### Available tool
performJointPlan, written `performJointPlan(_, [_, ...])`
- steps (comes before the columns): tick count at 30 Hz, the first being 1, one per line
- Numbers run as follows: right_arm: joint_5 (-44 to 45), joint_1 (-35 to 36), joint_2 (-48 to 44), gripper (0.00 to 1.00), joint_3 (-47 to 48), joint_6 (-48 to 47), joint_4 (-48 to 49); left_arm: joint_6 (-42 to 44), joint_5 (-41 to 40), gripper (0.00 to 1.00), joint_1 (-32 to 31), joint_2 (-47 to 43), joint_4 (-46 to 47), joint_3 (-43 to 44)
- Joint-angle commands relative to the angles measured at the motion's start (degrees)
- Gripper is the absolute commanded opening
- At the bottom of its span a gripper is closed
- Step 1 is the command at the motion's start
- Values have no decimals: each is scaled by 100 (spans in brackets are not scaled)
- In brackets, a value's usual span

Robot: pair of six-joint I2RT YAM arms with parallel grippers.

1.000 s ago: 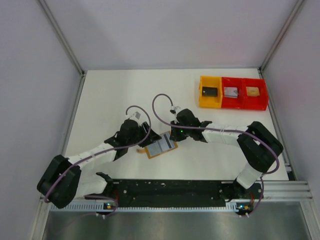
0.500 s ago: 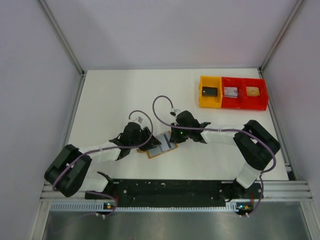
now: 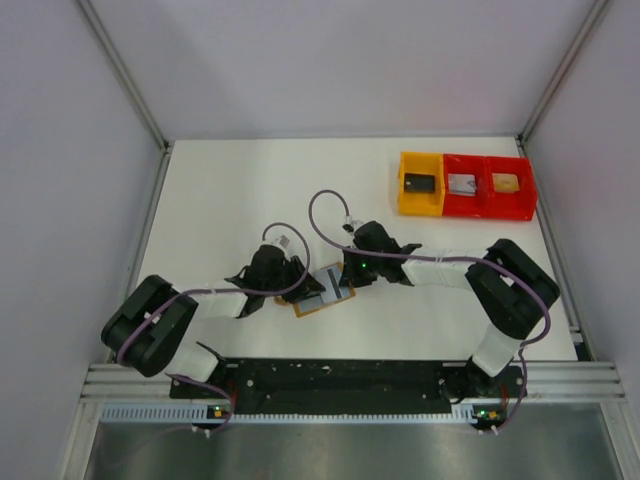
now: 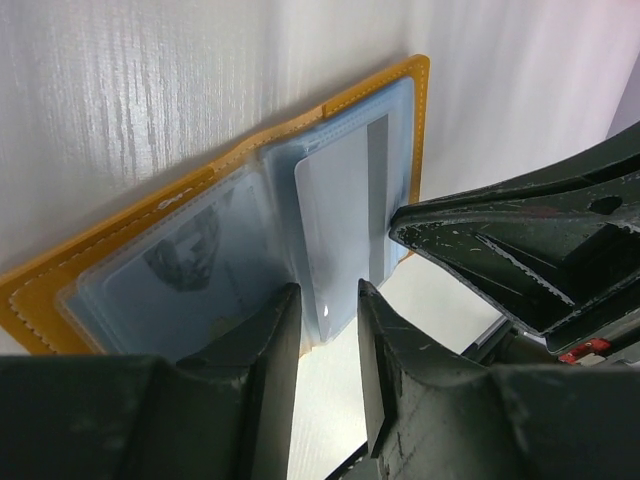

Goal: Take the credit cards out of the card holder
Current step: Remove the credit card from the card holder.

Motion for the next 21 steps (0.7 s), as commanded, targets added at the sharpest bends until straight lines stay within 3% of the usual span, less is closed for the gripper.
performJointPlan(1, [-25,-44,149,0,38,33,-309,-43,117,32,10,196,364,-13])
performJointPlan(7, [-25,-53,167,0,38,33,-300,-131,144,25,19,275,636,-162])
performJointPlan(16, [-34,-105,219,0,29,59,-318,-263,135,5,19,179,962,-513])
performJointPlan(21, [-43,-140,290,0,29,94,-318,-289,100,2,27,117,1041,-663])
